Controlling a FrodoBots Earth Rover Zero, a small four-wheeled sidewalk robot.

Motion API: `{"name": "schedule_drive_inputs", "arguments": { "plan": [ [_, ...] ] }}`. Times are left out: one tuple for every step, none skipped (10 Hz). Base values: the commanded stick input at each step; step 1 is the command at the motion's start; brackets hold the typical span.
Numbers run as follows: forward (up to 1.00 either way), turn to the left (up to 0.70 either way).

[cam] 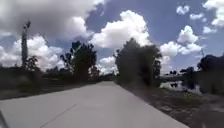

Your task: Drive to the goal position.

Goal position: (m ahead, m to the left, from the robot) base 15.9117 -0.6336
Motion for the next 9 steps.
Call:
{"name": "schedule_drive_inputs", "arguments": {
  "plan": [
    [0.85,0.00],
    [0.85,0.00],
    [0.85,0.00],
    [0.85,0.00],
    [0.85,0.00],
    [0.85,0.00],
    [0.85,0.00],
    [0.85,0.00],
    [0.85,0.00]
  ]
}}
